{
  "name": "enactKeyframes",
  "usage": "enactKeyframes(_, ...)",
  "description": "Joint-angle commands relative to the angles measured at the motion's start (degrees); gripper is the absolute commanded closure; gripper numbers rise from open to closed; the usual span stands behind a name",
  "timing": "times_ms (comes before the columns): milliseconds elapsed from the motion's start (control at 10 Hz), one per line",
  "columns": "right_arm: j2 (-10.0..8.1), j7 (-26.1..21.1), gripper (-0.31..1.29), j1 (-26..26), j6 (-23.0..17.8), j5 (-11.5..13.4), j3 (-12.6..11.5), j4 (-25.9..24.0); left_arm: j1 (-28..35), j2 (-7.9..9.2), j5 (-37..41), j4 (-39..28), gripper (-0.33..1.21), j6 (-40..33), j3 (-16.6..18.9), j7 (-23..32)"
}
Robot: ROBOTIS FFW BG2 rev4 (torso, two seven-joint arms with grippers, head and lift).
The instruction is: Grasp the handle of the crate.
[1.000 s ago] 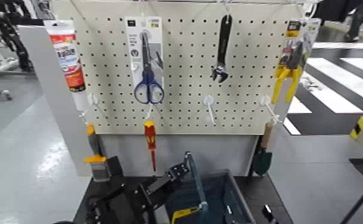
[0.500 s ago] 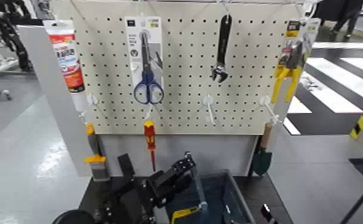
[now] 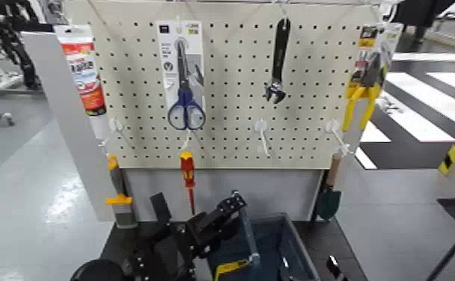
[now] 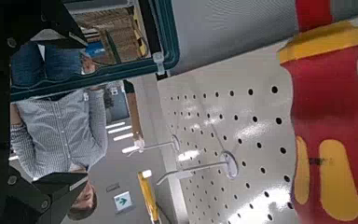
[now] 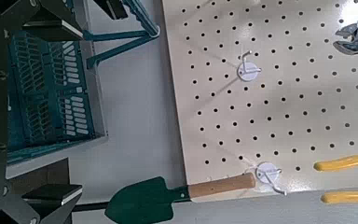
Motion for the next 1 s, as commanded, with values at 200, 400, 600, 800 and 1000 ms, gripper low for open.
enactKeyframes(200,-0.14,0.09,0.15,-0.21,-0.06,-0.34,0.00,0.10,-1.22,-0.20,0.09,3.13,0.86,0.67,-0.90,-2.48)
enactKeyframes(400,-0.23,0.17,0.15,-0.30,-0.06,-0.51,0.09,0.27,-1.66,-0.12,0.09,4.01,1.17,1.28,-1.60,-3.27)
enactKeyframes(600,-0.31,0.26,0.15,-0.39,-0.06,-0.78,0.09,0.36,-1.66,-0.12,0.35,4.36,1.18,1.37,-2.04,-3.27)
enactKeyframes(800,-0.31,0.44,0.15,-0.47,-0.06,-0.95,0.09,0.54,-1.48,-0.12,1.06,4.54,1.18,1.37,-2.39,-3.27)
enactKeyframes(1000,-0.40,0.44,0.15,-0.56,-0.06,-1.04,0.09,0.54,-1.05,-0.20,2.29,4.19,1.19,1.63,-2.83,-3.27)
